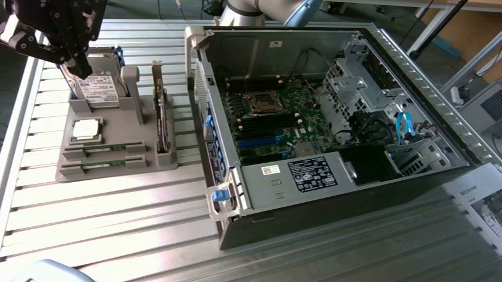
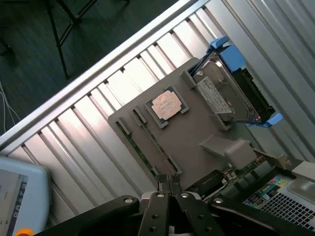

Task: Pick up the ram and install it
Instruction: 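Pick up the ram and move it above insertion slot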

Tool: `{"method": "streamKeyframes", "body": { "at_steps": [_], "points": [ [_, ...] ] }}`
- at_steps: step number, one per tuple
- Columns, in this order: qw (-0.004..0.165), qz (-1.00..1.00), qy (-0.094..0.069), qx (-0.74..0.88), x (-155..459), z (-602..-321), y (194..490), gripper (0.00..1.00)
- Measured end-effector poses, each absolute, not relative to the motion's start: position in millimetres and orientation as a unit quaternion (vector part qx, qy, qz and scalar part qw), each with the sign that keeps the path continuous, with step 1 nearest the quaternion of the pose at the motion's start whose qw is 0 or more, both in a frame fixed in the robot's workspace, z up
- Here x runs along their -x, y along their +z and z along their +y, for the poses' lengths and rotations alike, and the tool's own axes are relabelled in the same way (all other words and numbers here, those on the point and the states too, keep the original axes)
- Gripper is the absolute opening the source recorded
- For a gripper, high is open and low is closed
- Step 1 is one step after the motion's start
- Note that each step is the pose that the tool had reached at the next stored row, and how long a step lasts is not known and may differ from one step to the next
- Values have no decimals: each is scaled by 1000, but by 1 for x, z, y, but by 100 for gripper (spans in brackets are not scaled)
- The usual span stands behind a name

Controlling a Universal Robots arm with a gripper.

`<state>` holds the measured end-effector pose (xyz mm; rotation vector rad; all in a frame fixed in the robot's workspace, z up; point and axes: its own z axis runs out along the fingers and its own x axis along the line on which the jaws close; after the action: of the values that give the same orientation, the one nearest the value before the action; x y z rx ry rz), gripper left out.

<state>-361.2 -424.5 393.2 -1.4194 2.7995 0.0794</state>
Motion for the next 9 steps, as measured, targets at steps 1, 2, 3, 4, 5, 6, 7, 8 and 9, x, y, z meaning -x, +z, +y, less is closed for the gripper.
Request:
{"method": "streamKeyframes", "body": {
  "at_steps": [1,2,3,4,5,6,7,8,9],
  "points": [
    [1,889,25,458,361,-424,393,10],
    [1,886,25,464,361,-424,393,10],
    [0,883,25,469,361,-424,393,10],
    [0,880,25,475,361,-424,393,10],
    [0,876,25,481,361,-424,393,10],
    [0,873,25,487,361,-424,393,10],
    [0,870,25,493,361,-424,393,10],
    [0,866,25,499,361,-424,393,10],
    [-1,863,25,505,361,-424,393,10]
  ]
}}
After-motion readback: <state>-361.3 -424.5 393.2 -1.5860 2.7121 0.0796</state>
